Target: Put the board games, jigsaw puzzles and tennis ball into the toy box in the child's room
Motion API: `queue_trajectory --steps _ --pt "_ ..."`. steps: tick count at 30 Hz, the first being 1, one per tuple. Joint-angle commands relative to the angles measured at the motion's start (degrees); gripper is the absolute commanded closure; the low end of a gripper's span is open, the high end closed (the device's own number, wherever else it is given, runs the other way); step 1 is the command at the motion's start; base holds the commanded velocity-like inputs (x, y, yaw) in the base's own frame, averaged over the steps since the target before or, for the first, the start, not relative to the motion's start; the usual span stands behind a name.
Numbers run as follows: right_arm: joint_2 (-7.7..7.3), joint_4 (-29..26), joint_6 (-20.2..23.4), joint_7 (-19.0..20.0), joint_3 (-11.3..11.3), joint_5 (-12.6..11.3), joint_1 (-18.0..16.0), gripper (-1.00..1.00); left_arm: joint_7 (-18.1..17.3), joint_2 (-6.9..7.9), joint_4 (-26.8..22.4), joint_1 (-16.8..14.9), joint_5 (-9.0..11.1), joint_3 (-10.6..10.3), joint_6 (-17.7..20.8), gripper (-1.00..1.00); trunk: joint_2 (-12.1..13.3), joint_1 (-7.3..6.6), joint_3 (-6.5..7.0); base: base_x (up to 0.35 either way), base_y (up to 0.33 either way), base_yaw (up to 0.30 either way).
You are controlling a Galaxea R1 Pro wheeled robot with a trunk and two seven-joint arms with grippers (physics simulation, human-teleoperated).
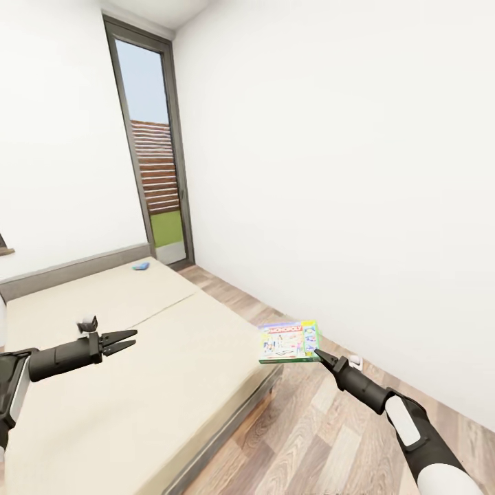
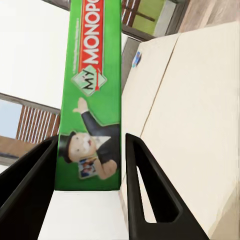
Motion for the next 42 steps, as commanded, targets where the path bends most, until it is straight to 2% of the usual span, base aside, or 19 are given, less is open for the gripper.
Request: queue_trajectory --steps 1,42 --pt "0.00 0.03 0.46 0.11 -0.13 -0.40 -0.07 1.00 -0.23 0.02 -0.02 -0.02 -0.08 0.04 0.60 -1.00 0.35 -0.22 0.10 0.000 0.000 -0.278" --pt "0.02 0.12 0.46 -0.16 -0.04 -0.31 -0.07 1.00 -0.23 0.02 -0.02 -0.02 -0.05 0.03 0.60 -1.00 16.79 -9.22 7.46 0.000 0.000 -0.278"
